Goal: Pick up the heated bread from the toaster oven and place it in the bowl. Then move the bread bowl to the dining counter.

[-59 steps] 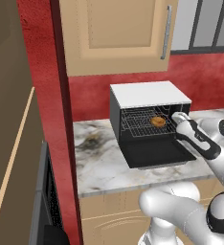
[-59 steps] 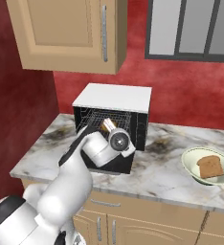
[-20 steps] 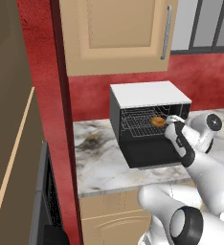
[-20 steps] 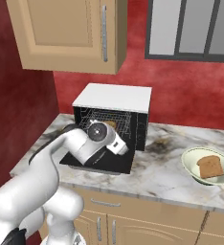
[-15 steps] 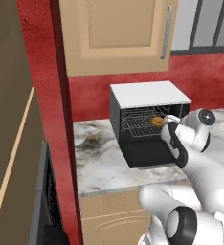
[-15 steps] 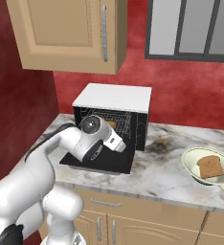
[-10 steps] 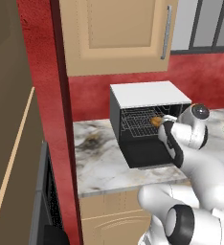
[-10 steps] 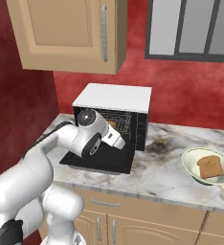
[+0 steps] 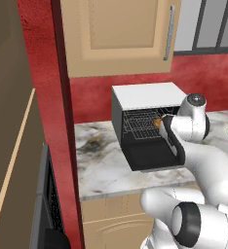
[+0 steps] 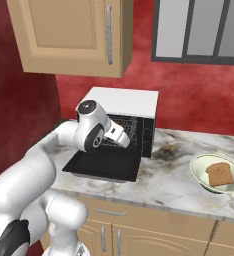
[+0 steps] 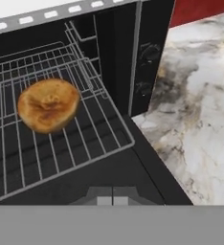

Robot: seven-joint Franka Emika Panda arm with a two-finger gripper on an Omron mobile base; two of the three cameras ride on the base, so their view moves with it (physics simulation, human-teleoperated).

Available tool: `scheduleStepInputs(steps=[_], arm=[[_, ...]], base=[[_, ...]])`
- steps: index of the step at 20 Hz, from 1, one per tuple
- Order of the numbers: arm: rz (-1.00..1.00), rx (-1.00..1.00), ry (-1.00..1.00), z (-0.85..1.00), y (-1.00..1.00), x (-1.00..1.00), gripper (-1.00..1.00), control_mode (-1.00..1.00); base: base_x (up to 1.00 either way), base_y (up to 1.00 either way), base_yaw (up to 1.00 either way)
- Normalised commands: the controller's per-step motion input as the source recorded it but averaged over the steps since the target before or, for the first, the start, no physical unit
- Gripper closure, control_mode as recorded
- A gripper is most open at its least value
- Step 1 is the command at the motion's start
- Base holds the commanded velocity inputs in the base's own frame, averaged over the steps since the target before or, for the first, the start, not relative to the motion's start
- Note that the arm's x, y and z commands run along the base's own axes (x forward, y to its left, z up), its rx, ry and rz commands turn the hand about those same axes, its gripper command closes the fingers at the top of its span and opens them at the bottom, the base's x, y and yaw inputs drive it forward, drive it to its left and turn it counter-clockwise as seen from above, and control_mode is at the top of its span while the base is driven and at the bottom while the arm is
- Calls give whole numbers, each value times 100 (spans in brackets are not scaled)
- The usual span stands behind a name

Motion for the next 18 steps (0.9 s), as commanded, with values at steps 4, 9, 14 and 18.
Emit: scheduleStepInputs(steps=[4,9,14,18], arm=[[10,0,7,23,0,1,100,-100],[13,6,-2,3,2,4,-100,-100],[15,3,0,0,17,32,-100,-100],[19,2,1,-5,10,31,-100,-100]], base=[[0,0,0],[0,0,0],[0,0,0],[0,0,0]])
